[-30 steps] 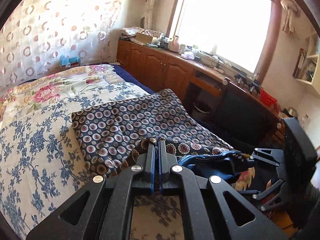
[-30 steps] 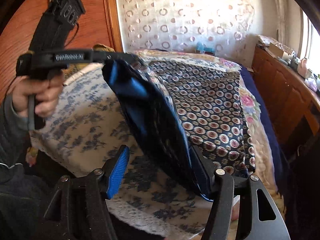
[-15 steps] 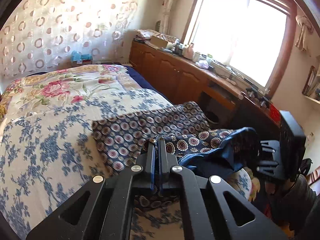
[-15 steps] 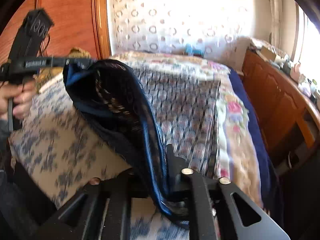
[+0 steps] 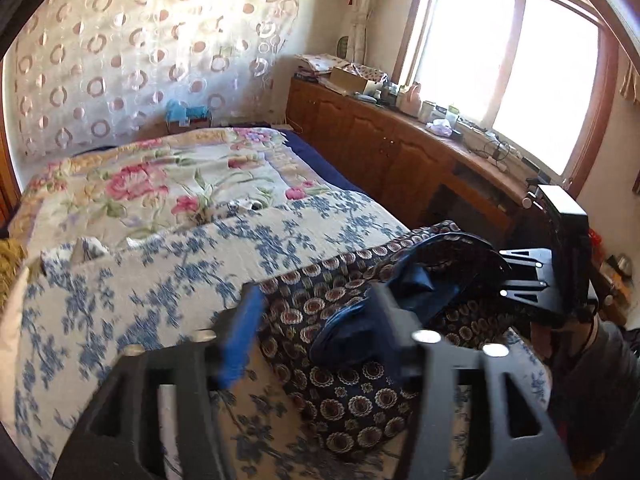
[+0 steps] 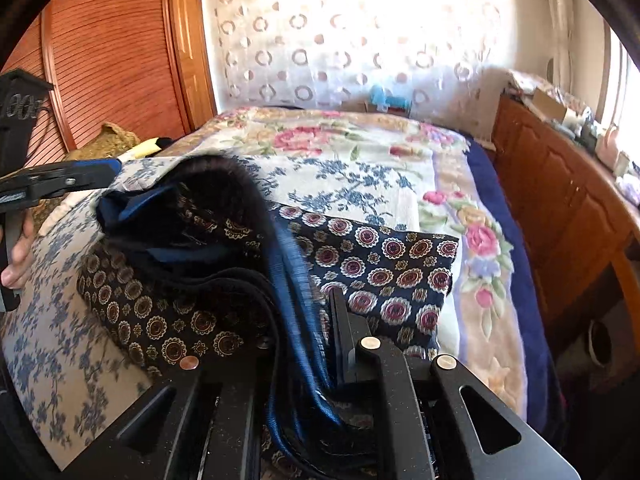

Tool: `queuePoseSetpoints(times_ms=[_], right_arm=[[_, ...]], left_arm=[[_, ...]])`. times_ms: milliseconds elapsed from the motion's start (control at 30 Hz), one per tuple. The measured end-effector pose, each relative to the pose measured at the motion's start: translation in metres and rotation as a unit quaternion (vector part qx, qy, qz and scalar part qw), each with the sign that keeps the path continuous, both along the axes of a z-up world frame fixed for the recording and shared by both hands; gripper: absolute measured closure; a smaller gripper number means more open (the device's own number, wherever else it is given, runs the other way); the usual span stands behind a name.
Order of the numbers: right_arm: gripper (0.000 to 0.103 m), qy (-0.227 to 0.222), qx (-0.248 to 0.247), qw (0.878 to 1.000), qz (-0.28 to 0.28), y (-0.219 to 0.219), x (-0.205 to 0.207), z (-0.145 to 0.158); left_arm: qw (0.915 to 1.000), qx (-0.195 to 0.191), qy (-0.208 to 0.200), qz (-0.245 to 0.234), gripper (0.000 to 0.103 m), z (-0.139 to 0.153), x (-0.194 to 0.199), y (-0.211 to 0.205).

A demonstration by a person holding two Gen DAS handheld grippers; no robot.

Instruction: Fold small clothes

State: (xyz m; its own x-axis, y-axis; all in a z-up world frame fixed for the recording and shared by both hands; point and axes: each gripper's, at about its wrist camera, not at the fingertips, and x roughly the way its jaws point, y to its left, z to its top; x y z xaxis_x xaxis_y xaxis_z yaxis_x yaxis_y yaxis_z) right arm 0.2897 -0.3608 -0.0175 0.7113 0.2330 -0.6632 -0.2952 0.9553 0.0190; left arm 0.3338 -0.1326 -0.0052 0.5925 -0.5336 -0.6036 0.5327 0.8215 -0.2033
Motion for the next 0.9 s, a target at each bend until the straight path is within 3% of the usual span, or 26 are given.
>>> queuePoseSetpoints(times_ms=[67, 200, 233, 433, 733, 900], right_arm=[[0.092, 0.002, -0.002, 1.000, -0.001, 0.000, 0.004, 0.002], [0.061, -0.015, 0.005, 1.000, -0.022, -0.008, 0.001, 0.017], [0.058, -0.021, 0.008, 0.999, -0.030, -0.011, 0.003, 0.020], [0.048, -0.039, 0.006, 0.995, -0.094, -0.027, 0.023, 0.025], [0.031, -0.016, 0.041, 0.995, -0.084, -0.035, 0.011, 0.032], [0.024, 0.017, 0.030, 0.996, -0.079, -0.041, 0.007, 0.022]], left_arm=[[1.0000, 0.001, 0.001, -0.006, 0.025, -0.001, 0.003, 0.001], [0.9993, 0.025, 0.018, -0.022, 0.025, -0.016, 0.010, -0.004], [0.9989, 0.030, 0.025, -0.027, 0.025, -0.022, 0.013, -0.006], [0.9972, 0.051, 0.047, -0.027, 0.025, -0.042, 0.023, -0.015], [0.9963, 0.041, 0.076, 0.002, 0.025, -0.056, 0.050, -0.012], [0.9955, 0.035, 0.088, 0.002, 0.025, -0.060, 0.057, -0.018]])
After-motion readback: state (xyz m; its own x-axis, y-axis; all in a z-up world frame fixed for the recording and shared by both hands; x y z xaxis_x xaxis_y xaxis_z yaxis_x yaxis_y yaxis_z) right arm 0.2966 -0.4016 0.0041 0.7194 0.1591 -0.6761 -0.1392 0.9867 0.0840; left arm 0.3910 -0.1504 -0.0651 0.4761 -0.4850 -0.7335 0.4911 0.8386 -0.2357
